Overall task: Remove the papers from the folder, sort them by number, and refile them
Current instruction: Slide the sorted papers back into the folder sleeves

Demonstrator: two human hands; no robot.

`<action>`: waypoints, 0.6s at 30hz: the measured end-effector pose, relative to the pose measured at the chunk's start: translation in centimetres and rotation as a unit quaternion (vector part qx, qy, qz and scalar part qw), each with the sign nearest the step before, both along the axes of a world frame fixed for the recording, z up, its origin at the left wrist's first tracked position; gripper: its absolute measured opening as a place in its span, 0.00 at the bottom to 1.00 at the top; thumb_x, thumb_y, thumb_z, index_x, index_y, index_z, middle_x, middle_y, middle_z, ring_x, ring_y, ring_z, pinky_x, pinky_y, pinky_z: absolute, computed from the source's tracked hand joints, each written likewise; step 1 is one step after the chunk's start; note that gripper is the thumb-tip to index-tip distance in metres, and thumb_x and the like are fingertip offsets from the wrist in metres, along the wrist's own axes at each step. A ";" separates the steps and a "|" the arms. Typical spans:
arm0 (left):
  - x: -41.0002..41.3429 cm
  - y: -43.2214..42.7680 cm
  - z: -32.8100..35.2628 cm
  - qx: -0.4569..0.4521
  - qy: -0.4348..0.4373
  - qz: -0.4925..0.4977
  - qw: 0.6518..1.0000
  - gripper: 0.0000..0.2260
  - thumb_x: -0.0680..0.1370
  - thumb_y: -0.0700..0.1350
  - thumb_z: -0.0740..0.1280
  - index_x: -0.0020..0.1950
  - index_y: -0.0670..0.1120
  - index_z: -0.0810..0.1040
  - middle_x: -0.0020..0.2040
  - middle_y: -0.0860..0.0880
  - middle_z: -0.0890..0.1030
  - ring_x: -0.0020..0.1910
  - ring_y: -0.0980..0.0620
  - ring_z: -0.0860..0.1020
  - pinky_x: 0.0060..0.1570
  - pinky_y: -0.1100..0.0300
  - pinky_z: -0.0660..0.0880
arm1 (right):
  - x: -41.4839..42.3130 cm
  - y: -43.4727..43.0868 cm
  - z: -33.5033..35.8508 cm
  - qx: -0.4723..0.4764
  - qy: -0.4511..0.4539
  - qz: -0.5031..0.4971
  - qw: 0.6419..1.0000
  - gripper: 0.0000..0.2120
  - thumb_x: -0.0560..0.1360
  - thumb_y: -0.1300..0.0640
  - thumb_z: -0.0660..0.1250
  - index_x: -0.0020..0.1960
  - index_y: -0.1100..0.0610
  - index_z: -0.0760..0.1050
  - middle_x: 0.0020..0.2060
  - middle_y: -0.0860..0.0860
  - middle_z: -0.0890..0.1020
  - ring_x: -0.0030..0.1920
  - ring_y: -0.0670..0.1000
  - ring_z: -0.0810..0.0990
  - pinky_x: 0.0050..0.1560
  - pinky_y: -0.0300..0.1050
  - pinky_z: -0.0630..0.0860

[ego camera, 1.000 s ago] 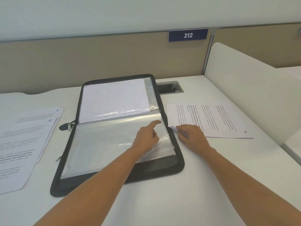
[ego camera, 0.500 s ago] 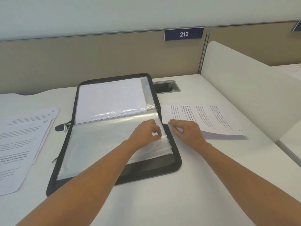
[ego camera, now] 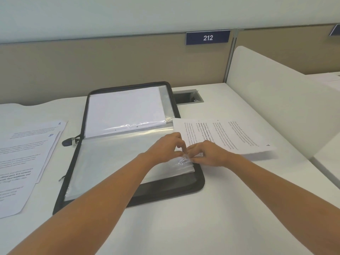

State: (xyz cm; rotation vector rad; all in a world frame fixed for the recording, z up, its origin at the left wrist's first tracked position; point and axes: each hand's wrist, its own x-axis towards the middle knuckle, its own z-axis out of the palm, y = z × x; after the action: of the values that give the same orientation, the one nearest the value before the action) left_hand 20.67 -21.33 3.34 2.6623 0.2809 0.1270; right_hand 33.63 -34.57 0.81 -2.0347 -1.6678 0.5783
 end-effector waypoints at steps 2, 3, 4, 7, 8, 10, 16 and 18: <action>0.1 0.1 0.1 -0.010 0.006 -0.003 1.000 0.06 0.74 0.41 0.70 0.50 0.43 0.82 0.53 0.46 0.77 0.42 0.56 0.70 0.43 0.66 0.70 | 0.0 -0.1 0.2 -0.018 0.003 0.011 1.000 0.09 0.75 0.58 0.69 0.54 0.54 0.83 0.57 0.46 0.81 0.50 0.40 0.76 0.50 0.25 0.65; 0.2 0.1 0.1 -0.016 0.009 -0.004 1.000 0.06 0.74 0.41 0.70 0.50 0.43 0.82 0.53 0.46 0.77 0.42 0.55 0.71 0.43 0.67 0.70 | -0.1 -0.1 0.3 -0.022 0.007 0.018 1.000 0.09 0.75 0.58 0.69 0.54 0.55 0.82 0.57 0.47 0.81 0.50 0.40 0.76 0.50 0.22 0.64; 0.2 0.1 0.1 -0.024 0.012 -0.005 1.000 0.06 0.74 0.41 0.70 0.50 0.42 0.82 0.53 0.45 0.77 0.43 0.55 0.71 0.44 0.66 0.70 | -0.2 0.0 0.5 -0.025 0.013 0.022 0.999 0.10 0.75 0.58 0.68 0.55 0.55 0.82 0.57 0.48 0.81 0.51 0.41 0.76 0.51 0.22 0.64; 0.0 0.1 0.0 -0.059 0.012 -0.002 0.998 0.07 0.74 0.41 0.71 0.51 0.42 0.82 0.50 0.45 0.78 0.41 0.54 0.72 0.44 0.65 0.72 | -0.2 0.4 0.6 -0.046 0.066 -0.003 0.997 0.12 0.75 0.50 0.68 0.53 0.55 0.83 0.47 0.52 0.84 0.45 0.48 0.78 0.48 0.34 0.68; -0.2 0.2 -0.1 -0.080 -0.002 0.008 0.997 0.08 0.74 0.41 0.70 0.52 0.43 0.81 0.47 0.47 0.78 0.39 0.56 0.72 0.43 0.67 0.71 | 0.0 0.6 0.6 -0.045 0.097 -0.019 0.994 0.12 0.74 0.49 0.68 0.50 0.55 0.84 0.40 0.53 0.84 0.40 0.49 0.76 0.44 0.37 0.68; -0.4 0.5 -0.4 -0.127 -0.063 0.061 0.988 0.08 0.76 0.40 0.69 0.55 0.44 0.79 0.44 0.51 0.77 0.36 0.58 0.72 0.40 0.71 0.70 | 0.4 1.2 0.6 -0.015 0.136 -0.057 0.989 0.07 0.74 0.51 0.69 0.43 0.53 0.84 0.33 0.49 0.81 0.35 0.46 0.74 0.40 0.35 0.66; -1.2 3.1 -3.3 -0.048 -0.108 0.162 0.980 0.12 0.78 0.43 0.65 0.62 0.46 0.75 0.59 0.49 0.77 0.58 0.52 0.73 0.60 0.62 0.66 | 0.9 3.3 -0.3 0.036 0.046 -0.103 0.993 0.06 0.71 0.59 0.73 0.47 0.53 0.80 0.47 0.47 0.79 0.43 0.41 0.75 0.49 0.35 0.68; -1.6 3.3 -4.2 -0.010 -0.052 0.128 0.990 0.19 0.79 0.50 0.62 0.69 0.48 0.69 0.70 0.50 0.69 0.70 0.51 0.64 0.69 0.57 0.57 | 0.8 3.7 -0.5 0.022 -0.010 -0.082 0.996 0.13 0.72 0.54 0.72 0.56 0.53 0.78 0.59 0.47 0.76 0.56 0.45 0.73 0.59 0.38 0.63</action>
State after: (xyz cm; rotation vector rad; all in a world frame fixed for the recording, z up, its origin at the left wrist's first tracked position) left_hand 19.03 -18.05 -0.88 2.5792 0.5856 0.3414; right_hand 34.47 -30.82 0.31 -2.1272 -1.4935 0.4625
